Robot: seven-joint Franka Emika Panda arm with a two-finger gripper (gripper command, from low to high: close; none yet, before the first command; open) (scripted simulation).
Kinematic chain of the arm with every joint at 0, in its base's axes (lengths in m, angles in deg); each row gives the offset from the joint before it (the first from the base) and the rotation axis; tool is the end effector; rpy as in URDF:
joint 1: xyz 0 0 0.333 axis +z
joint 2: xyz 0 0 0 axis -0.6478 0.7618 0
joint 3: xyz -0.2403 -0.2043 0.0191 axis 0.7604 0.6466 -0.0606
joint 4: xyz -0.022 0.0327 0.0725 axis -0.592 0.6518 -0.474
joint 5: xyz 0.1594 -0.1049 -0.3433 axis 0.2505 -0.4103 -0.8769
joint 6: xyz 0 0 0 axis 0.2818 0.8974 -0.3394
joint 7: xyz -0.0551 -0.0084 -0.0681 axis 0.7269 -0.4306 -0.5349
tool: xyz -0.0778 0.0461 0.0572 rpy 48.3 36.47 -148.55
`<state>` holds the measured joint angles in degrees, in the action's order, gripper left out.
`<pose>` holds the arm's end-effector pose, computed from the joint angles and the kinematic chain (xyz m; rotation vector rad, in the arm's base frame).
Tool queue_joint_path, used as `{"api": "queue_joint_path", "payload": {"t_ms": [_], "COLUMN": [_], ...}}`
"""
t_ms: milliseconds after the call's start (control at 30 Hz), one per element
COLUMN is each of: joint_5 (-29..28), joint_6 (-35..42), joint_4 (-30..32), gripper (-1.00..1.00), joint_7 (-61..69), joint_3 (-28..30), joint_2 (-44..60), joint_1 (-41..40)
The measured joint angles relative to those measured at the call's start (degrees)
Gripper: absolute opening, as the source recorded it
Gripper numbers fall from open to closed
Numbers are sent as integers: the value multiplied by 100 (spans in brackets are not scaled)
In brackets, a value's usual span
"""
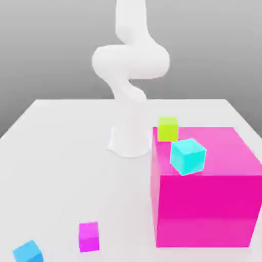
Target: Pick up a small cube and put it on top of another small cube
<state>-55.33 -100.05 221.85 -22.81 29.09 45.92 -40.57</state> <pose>0.3810 -0.0080 0.6710 -2.5073 1.0399 -0.9612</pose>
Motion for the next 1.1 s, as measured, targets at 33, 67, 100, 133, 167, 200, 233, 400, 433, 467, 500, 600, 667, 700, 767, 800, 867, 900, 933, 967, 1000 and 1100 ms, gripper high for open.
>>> {"api": "queue_joint_path", "payload": {"t_ms": [33,67,100,133,167,200,233,400,433,467,500,600,667,700,767,800,867,900,933,967,1000,1100], "joint_5": [-28,-54,-76,-96,-113,-127,-138,-121,-106,-92,-63,53,157,212,328,386,499,556,611,659,701,725], "joint_6": [-103,-203,-300,-396,-492,-587,-682,-1159,-1255,-1351,-1447,-1734,-1924,-2019,-2208,-2303,-2568,-2722,-2881,-3043,-3208,-3295], "joint_4": [57,111,164,216,269,321,373,633,685,737,790,946,1050,1102,1205,1257,1256,1227,1191,1151,1109,1087], "gripper": [0,0,0,0,0,0,0,0,0,0,0,0,0,0,0,0,0,0,0,0,0,-100], "joint_7": [63,125,187,251,316,383,452,848,936,1022,1120,1434,1662,1778,2015,2134,2285,2339,2387,2427,2462,2481], "joint_3": [35,72,109,147,188,229,271,465,506,558,590,672,687,680,650,627,542,493,441,385,326,296], "joint_2": [225,442,653,863,1071,1278,1486,2523,2730,2938,3146,3773,4192,4401,4820,5029,5446,5654,5861,6068,6278,6389], "joint_1": [-8,-14,-21,-28,-34,-41,-47,-103,-111,-109,-124,-201,-287,-322,-405,-456,-555,-598,-641,-688,-737,-762]}}
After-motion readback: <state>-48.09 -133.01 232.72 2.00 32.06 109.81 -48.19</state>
